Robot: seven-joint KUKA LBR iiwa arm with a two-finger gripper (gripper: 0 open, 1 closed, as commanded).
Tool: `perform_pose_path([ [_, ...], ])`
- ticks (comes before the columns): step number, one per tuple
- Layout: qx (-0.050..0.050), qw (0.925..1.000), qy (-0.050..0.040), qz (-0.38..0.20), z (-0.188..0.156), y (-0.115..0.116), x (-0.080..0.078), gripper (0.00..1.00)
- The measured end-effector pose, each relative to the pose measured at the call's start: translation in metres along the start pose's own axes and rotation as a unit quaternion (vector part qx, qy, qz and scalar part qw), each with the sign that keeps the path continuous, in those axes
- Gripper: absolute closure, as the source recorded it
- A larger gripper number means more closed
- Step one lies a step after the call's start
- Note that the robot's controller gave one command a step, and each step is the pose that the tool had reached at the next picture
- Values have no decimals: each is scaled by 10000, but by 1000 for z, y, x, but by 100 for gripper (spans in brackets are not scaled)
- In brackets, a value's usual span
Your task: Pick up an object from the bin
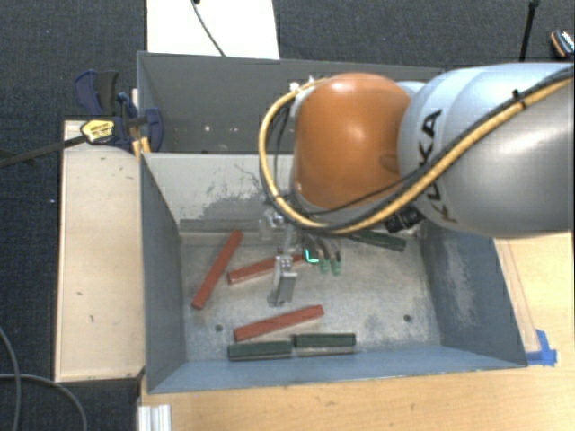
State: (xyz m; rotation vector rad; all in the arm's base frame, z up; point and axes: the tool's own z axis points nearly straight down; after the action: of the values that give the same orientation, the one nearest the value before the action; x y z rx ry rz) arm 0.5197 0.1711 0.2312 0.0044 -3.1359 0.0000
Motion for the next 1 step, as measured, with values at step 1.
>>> perform_pose_path([
  [1, -1, 9785, -69, -2059, -43, 16, -32, 0],
])
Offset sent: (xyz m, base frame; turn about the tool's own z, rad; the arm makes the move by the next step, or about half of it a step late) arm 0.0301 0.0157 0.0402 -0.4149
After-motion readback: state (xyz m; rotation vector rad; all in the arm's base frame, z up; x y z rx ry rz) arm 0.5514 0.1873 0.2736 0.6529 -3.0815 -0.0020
